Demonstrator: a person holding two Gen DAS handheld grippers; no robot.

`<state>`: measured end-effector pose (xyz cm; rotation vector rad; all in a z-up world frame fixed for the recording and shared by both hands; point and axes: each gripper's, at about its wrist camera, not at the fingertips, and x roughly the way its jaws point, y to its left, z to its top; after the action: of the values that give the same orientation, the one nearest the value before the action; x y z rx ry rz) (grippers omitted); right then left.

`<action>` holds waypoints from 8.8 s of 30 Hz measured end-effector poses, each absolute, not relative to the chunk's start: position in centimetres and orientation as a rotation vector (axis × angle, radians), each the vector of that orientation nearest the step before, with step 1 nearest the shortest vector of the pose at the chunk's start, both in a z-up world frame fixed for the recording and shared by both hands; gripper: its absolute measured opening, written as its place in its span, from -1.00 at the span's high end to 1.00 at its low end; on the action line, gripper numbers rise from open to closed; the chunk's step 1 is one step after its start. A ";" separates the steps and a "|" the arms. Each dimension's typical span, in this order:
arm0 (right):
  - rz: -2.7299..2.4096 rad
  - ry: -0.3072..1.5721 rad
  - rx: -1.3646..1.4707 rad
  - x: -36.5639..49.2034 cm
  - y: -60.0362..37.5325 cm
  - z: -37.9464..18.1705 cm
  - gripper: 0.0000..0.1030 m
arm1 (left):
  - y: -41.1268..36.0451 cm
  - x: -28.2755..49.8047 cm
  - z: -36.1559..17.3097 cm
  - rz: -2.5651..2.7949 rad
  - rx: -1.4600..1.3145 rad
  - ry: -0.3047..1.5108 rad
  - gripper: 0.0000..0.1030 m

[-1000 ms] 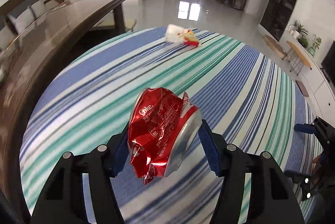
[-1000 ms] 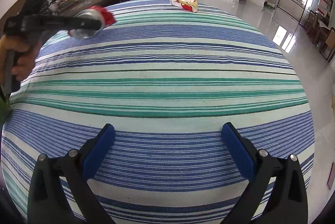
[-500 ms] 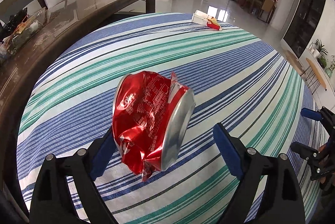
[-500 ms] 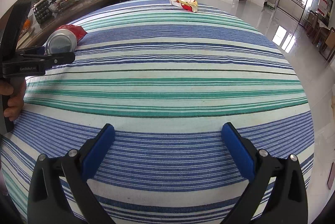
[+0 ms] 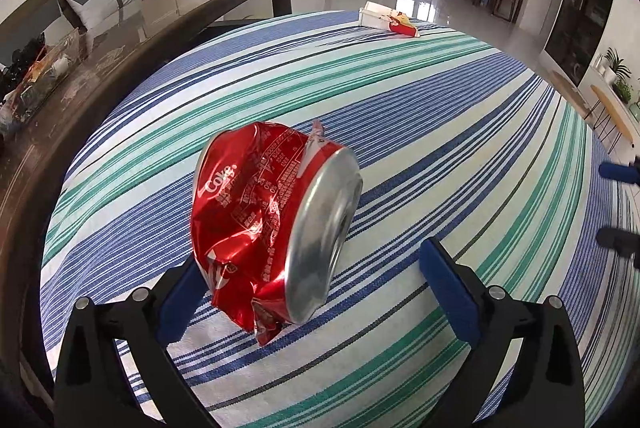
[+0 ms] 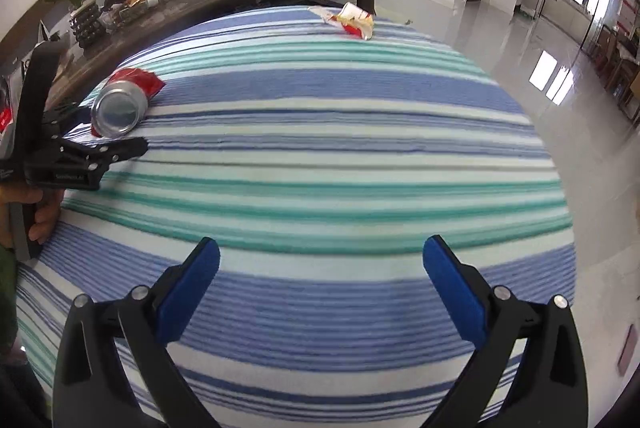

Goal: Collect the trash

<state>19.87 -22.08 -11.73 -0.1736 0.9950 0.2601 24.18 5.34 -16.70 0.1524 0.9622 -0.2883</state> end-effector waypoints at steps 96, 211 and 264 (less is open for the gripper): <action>0.240 1.112 -0.167 23.1 -17.6 -12.3 -0.64 | 9.1 26.3 -15.8 -0.379 0.086 0.941 -0.90; -0.533 0.873 0.344 -19.3 -48.6 -9.5 -0.91 | -33.7 -3.8 -11.6 -0.777 0.416 0.874 -0.90; -0.542 0.906 0.327 -18.6 -47.9 -10.2 -0.91 | -33.3 -3.5 -11.8 -0.760 0.424 0.879 -0.90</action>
<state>-18.62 -47.93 -10.22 0.3275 0.9061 -0.5419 -3.51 -33.27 -11.80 0.4241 0.8793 -0.7596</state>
